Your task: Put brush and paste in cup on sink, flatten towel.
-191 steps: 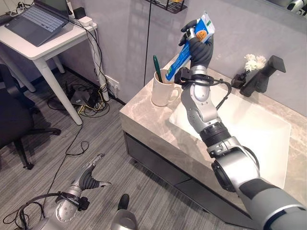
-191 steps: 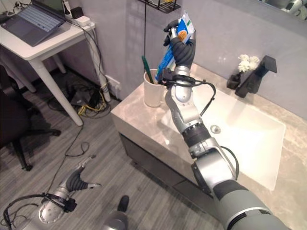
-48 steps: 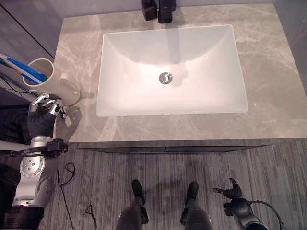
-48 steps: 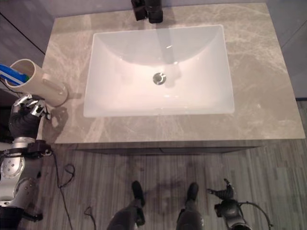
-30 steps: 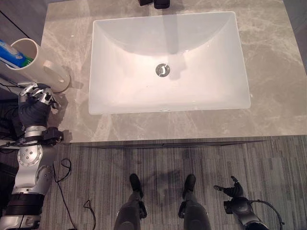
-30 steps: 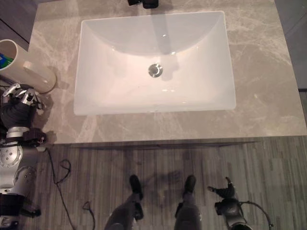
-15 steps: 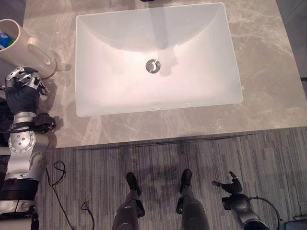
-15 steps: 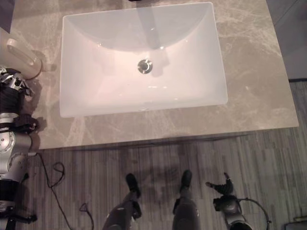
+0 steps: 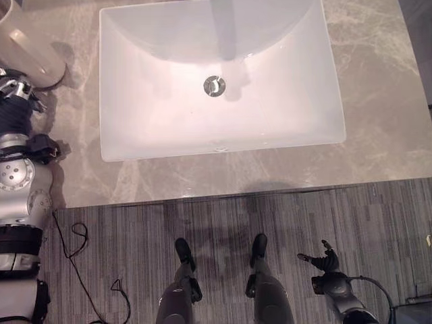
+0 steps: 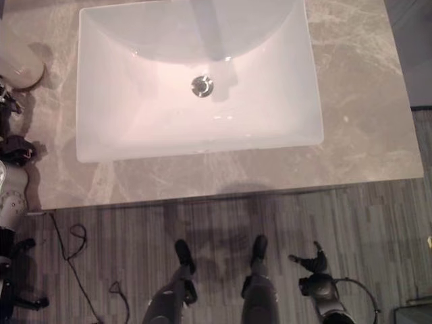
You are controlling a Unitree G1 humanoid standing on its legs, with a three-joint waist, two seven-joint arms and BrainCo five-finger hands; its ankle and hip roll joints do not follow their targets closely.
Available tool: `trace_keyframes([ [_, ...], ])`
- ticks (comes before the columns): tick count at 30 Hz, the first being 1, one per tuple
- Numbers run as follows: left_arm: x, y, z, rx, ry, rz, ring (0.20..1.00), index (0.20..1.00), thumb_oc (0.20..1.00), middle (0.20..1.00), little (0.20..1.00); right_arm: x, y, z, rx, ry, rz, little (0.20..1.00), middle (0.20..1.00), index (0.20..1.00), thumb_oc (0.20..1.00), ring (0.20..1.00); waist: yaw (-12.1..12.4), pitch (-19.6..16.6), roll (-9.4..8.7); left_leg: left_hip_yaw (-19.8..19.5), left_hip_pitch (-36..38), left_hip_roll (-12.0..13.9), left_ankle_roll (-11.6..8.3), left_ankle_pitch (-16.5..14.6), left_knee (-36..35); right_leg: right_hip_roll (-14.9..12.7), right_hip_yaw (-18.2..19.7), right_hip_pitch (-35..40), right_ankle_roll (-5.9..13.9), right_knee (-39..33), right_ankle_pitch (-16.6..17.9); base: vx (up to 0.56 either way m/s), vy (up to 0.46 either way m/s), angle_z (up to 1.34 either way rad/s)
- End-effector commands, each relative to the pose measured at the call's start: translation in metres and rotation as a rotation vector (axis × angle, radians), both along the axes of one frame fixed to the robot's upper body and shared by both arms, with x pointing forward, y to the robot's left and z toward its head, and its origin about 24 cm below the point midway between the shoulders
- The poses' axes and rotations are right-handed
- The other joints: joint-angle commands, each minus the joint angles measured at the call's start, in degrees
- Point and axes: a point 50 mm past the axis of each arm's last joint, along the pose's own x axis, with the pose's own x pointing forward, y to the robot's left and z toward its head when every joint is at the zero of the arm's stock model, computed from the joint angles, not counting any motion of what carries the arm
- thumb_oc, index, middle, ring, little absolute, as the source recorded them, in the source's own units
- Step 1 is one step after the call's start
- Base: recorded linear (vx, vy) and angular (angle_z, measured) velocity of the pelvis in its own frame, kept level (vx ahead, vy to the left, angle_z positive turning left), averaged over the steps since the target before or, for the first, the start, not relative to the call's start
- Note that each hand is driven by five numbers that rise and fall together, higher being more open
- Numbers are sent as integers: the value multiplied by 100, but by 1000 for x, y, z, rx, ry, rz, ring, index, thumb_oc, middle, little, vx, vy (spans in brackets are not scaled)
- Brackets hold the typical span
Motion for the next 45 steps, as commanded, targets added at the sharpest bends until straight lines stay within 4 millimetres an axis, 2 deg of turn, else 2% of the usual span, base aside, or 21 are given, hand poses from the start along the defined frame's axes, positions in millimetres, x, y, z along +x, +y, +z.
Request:
trace_keyframes([
  [1,-1,7,30,65,-64,51,200,200,200,200,200,12,-10,15,-10,-84,-18,1000,1000,1000,1000,1000,-96,10,156,-516,50,47,-195,101,9,-86,-49,178,565,-11,458,12,10,-11],
  [9,9,1,46,72,-82,64,200,200,200,200,200,16,-1,16,6,-104,15,1000,1000,1000,1000,1000,-188,33,69,-439,-16,74,-190,89,9,-51,54,38,573,-11,490,5,4,-2],
  [19,13,2,52,72,-86,97,200,200,200,200,200,12,-2,13,3,-89,18,1000,1000,1000,1000,1000,-231,17,23,-392,-54,114,-199,86,9,-21,109,-57,578,-11,491,10,4,-8],
  [24,10,7,52,71,-85,128,200,200,200,200,200,13,0,14,8,-98,28,1000,1000,1000,1000,1000,-224,26,-4,-370,-63,126,-202,85,9,-7,123,-72,575,-11,479,0,0,0],
  [28,5,3,51,131,-86,119,200,200,200,200,200,11,-1,12,7,-91,22,1000,1000,1000,1000,1000,-166,36,8,-393,-74,115,-193,84,9,-13,105,-71,564,-11,466,0,0,0],
  [34,-6,10,41,169,-55,143,200,200,200,200,200,5,-6,11,-10,-68,19,1000,1000,1000,1000,1000,-103,25,61,-413,-58,100,-185,86,9,-31,72,-40,555,-11,456,0,0,0],
  [40,-12,19,50,154,-82,203,200,200,200,200,200,12,-7,18,-2,-113,12,1000,1000,1000,1000,1000,-80,35,62,-438,-130,86,-191,94,9,-32,61,-100,574,-11,499,0,0,0],
  [45,-13,27,60,150,-83,251,200,200,200,200,200,10,-6,18,6,-114,26,1000,1000,1000,1000,1000,-110,43,36,-420,-180,114,-193,113,9,-8,65,-158,580,-11,495,0,0,0],
])
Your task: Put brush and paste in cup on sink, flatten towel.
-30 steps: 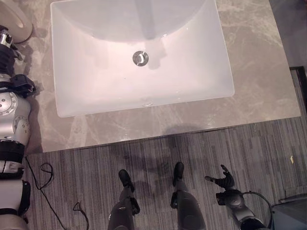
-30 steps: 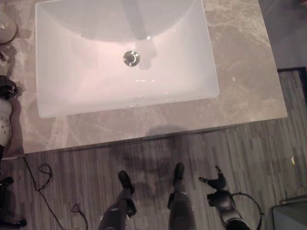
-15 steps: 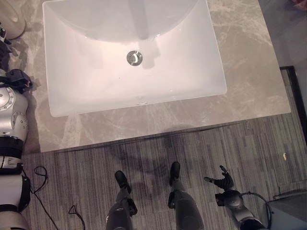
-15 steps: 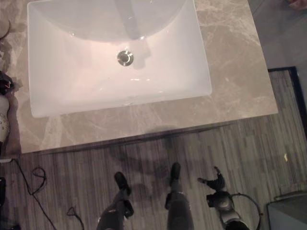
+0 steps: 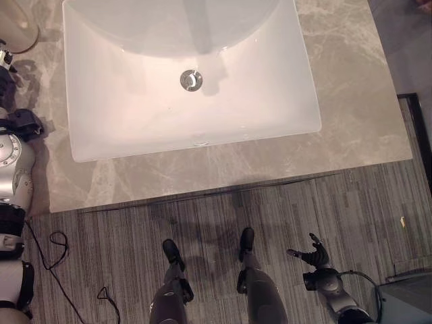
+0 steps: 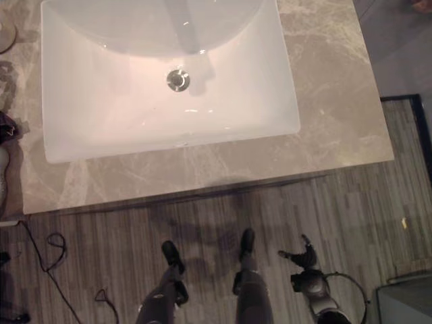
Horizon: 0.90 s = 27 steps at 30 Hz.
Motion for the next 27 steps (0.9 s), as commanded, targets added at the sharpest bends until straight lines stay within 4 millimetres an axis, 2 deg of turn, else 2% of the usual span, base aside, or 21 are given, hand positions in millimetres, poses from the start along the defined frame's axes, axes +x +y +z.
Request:
trace_keyframes([
  [1,-12,26,24,-34,-75,143,200,200,200,200,200,3,-22,13,-20,-62,-41,1000,1000,1000,1000,1000,52,176,277,-667,67,23,-160,24,9,-113,-201,298,660,-11,334,0,0,0],
  [5,-10,26,34,-35,-93,149,200,200,200,200,200,1,-23,11,-20,-51,-46,1000,1000,1000,1000,1000,47,190,263,-678,12,32,-169,34,9,-105,-206,249,668,-11,352,21,-1,0],
  [6,-10,26,37,-41,-103,152,200,200,200,200,200,0,-23,11,-23,-46,-39,1000,1000,1000,1000,1000,45,161,275,-751,48,59,-227,-98,9,-76,-142,287,710,-11,254,80,-11,0],
  [7,-9,26,40,-44,-108,154,200,200,200,200,200,0,-23,11,-22,-46,-37,1000,1000,1000,1000,1000,47,167,261,-754,24,66,-229,-93,9,-71,-147,268,713,-11,266,0,0,0],
  [8,-8,26,45,-55,-119,157,200,200,200,200,200,0,-22,11,-20,-48,-33,1000,1000,1000,1000,1000,29,202,232,-690,-57,55,-179,42,9,-84,-205,199,681,-11,380,0,0,0],
  [9,-9,27,48,-53,-122,164,200,200,200,200,200,0,-23,11,-22,-46,-31,1000,1000,1000,1000,1000,33,168,247,-763,-16,88,-242,-94,9,-50,-142,240,718,-11,274,0,0,0],
  [27,1,25,69,-112,-135,163,200,200,200,200,200,6,-10,17,-1,-89,48,1000,1000,1000,1000,1000,-71,146,215,-763,-186,124,-256,-88,9,-6,-65,43,718,-11,300,5,-1,0],
])
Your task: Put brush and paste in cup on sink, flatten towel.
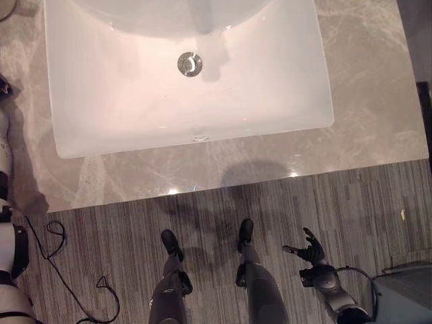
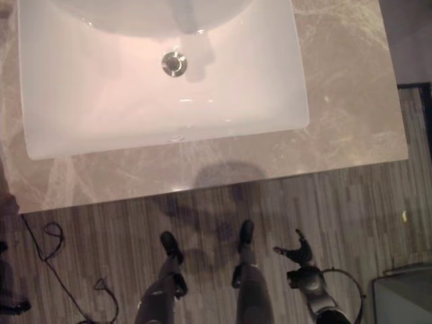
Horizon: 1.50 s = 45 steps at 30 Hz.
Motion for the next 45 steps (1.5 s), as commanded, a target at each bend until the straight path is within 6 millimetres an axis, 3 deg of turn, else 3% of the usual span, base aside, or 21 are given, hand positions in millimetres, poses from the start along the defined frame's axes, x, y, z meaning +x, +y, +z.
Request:
trace_keyframes([
  [1,-8,9,17,-12,-40,48,200,200,200,200,200,0,-19,12,-24,-48,-16,1000,1000,1000,1000,1000,-82,140,204,-747,236,50,-243,-171,9,-90,-74,463,796,-12,238,0,0,0],
  [23,9,-13,34,-47,-84,-37,200,200,200,200,200,-6,-22,9,-27,-29,-2,1000,1000,1000,1000,1000,-177,138,179,-701,101,108,-261,-125,9,-73,32,237,794,-12,270,-6,1,-2],
  [33,18,-29,13,-41,-74,-137,200,200,200,200,200,-6,-23,9,-37,-18,1,1000,1000,1000,1000,1000,-112,143,234,-692,159,73,-256,-126,9,-98,2,303,783,-12,249,-1,0,0],
  [38,16,-21,6,-51,-46,-116,200,200,200,200,200,-5,-26,11,-49,-23,4,1000,1000,1000,1000,1000,-90,138,275,-694,189,68,-258,-129,9,-110,-4,337,780,-12,240,0,0,0],
  [45,8,-5,19,-76,-64,-46,200,200,200,200,200,-3,-27,14,-49,-39,9,1000,1000,1000,1000,1000,-119,116,259,-689,137,95,-269,-129,9,-85,-4,270,796,-12,296,0,0,0],
])
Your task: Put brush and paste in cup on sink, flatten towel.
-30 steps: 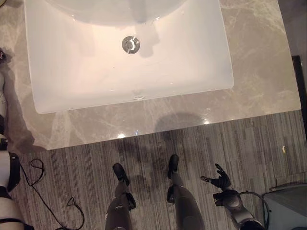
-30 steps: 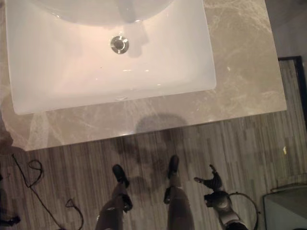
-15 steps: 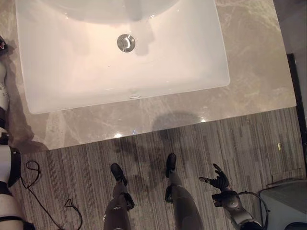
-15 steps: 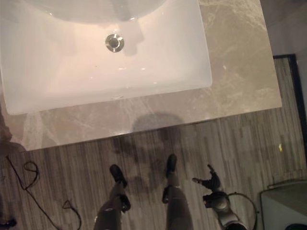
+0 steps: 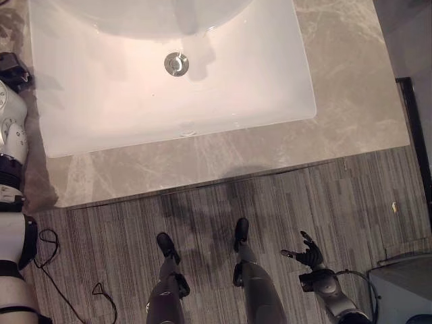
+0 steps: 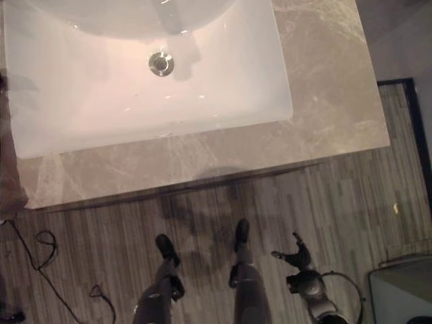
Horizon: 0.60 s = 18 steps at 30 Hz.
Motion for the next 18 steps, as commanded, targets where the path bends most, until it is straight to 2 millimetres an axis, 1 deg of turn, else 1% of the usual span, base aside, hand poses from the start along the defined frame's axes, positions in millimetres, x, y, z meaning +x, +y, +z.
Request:
trace_keyframes([
  [1,-12,20,19,-72,-74,74,200,200,200,200,200,5,-29,17,-51,-59,-30,1000,1000,1000,1000,1000,-20,190,334,-822,88,95,-270,-193,9,-91,-183,350,837,-11,193,0,0,0],
  [5,-16,25,28,-67,-76,106,200,200,200,200,200,-4,-32,11,-57,-18,-40,1000,1000,1000,1000,1000,-54,187,278,-825,79,102,-264,-195,9,-81,-190,349,837,-11,231,0,0,0],
  [7,-16,25,30,-65,-73,112,200,200,200,200,200,-6,-32,9,-55,-13,-43,1000,1000,1000,1000,1000,-59,186,266,-837,73,97,-260,-197,9,-85,-202,350,837,-11,229,0,0,0],
  [8,-19,27,38,-63,-86,124,200,200,200,200,200,-9,-35,8,-52,-3,-61,1000,1000,1000,1000,1000,-75,177,253,-849,49,100,-259,-199,9,-98,-213,338,837,-11,244,0,0,0],
  [11,-21,29,40,-64,-89,130,200,200,200,200,200,-10,-33,5,-44,5,-66,1000,1000,1000,1000,1000,-82,167,244,-849,29,91,-258,-208,9,-94,-210,329,837,-11,265,6,12,0],
  [12,-22,31,41,-71,-88,131,200,200,200,200,200,-9,-34,6,-46,1,-65,1000,1000,1000,1000,1000,-84,161,241,-847,23,91,-259,-208,9,-89,-210,319,837,-11,279,29,49,1],
  [13,-24,29,48,-63,-110,127,200,200,200,200,200,-4,-35,11,-48,-21,-56,1000,1000,1000,1000,1000,-106,144,250,-850,-4,98,-266,-211,9,-82,-201,282,837,-11,319,24,51,1],
  [15,-26,30,54,-65,-120,131,200,200,200,200,200,-1,-34,16,-35,-53,-44,1000,1000,1000,1000,1000,-132,129,230,-871,-62,100,-268,-205,9,-80,-184,231,837,-11,363,15,36,1],
  [18,-27,29,61,-53,-121,136,200,200,200,200,200,-5,-38,19,-39,-58,-27,1000,1000,1000,1000,1000,-169,105,226,-897,-136,87,-260,-205,9,-97,-188,177,837,-11,373,8,23,0],
])
